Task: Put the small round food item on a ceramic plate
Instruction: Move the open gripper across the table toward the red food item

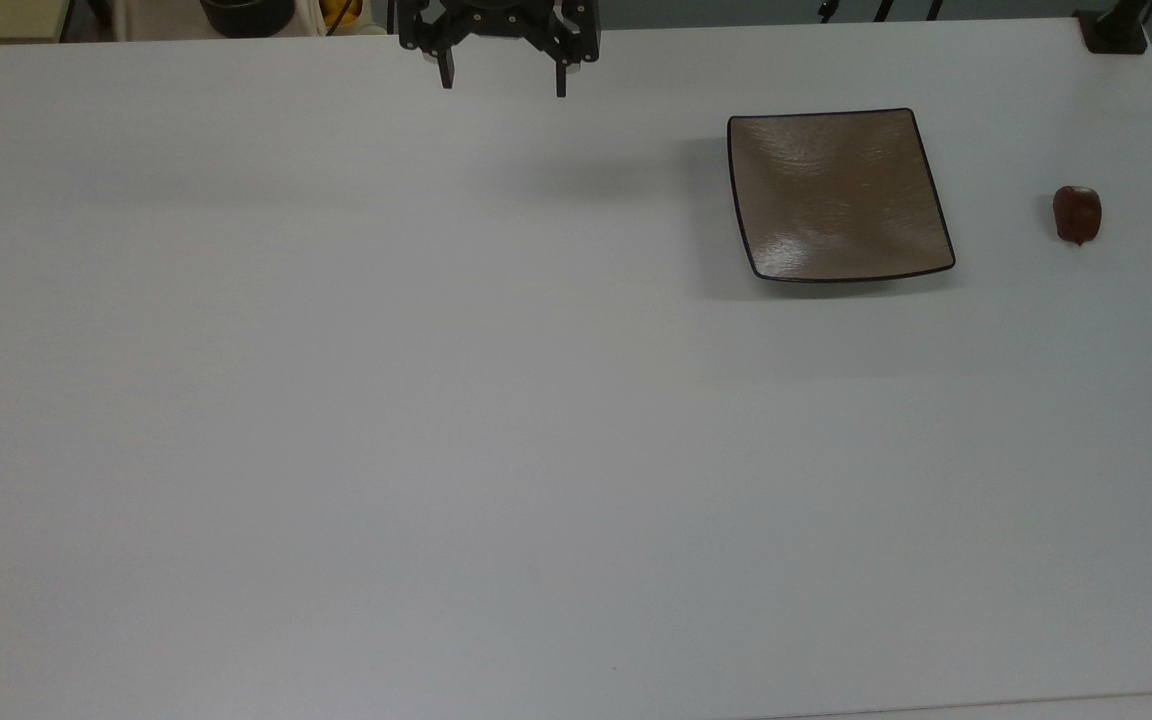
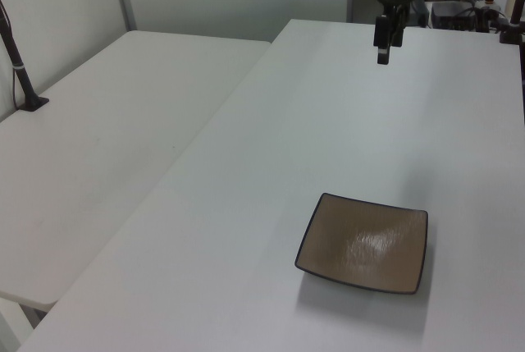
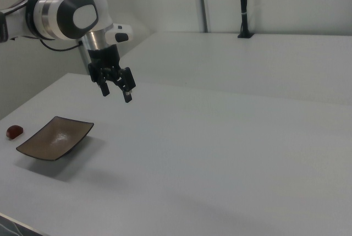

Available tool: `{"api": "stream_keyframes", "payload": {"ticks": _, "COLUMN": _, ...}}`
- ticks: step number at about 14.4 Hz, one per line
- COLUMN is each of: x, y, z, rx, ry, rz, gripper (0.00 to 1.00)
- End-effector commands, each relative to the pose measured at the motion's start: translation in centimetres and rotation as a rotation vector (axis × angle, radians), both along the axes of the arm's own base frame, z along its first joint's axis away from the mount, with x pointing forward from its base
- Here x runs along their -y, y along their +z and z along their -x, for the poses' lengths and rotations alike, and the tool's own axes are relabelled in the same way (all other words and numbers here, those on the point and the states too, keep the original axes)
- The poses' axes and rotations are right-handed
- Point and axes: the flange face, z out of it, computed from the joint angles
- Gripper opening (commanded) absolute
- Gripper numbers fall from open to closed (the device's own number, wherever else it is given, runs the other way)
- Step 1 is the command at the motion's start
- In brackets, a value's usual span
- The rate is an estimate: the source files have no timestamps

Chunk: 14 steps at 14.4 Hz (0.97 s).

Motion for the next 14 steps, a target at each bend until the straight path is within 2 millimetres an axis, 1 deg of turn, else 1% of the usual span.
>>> {"api": "stream_keyframes", "payload": {"ticks": 1, "x": -2.7, "y": 0.3, "z": -0.5, "rx": 0.006, "ry": 0.040, "rz": -0.004, "gripper": 1.00}}
{"api": "stream_keyframes", "payload": {"ticks": 2, "x": -3.4, "y": 1.1, "z": -0.5, "rx": 0.018, "ry": 0.030, "rz": -0.013, "gripper": 1.00}}
{"api": "stream_keyframes", "payload": {"ticks": 4, "x": -4.2, "y": 1.4, "z": -0.4, "rx": 0.022, "ry": 0.006, "rz": -0.017, "gripper": 1.00}}
{"api": "stream_keyframes", "payload": {"ticks": 7, "x": -6.7, "y": 2.3, "z": 0.0, "rx": 0.033, "ry": 0.000, "rz": -0.065, "gripper": 1.00}}
{"api": "stream_keyframes", "payload": {"ticks": 8, "x": -7.6, "y": 2.3, "z": 0.3, "rx": 0.029, "ry": -0.014, "rz": -0.084, "gripper": 1.00}}
{"api": "stream_keyframes", "payload": {"ticks": 10, "x": -10.8, "y": 2.0, "z": 1.2, "rx": 0.018, "ry": -0.014, "rz": -0.092, "gripper": 1.00}}
{"api": "stream_keyframes", "payload": {"ticks": 11, "x": -12.2, "y": 1.5, "z": 1.4, "rx": 0.007, "ry": -0.033, "rz": -0.095, "gripper": 1.00}}
{"api": "stream_keyframes", "payload": {"ticks": 12, "x": -13.3, "y": 1.3, "z": 1.7, "rx": -0.001, "ry": -0.060, "rz": -0.106, "gripper": 1.00}}
{"api": "stream_keyframes", "payload": {"ticks": 13, "x": -15.5, "y": 1.4, "z": 2.1, "rx": 0.026, "ry": -0.066, "rz": -0.154, "gripper": 1.00}}
{"api": "stream_keyframes", "payload": {"ticks": 14, "x": -17.0, "y": 1.4, "z": 2.4, "rx": 0.038, "ry": -0.062, "rz": -0.174, "gripper": 1.00}}
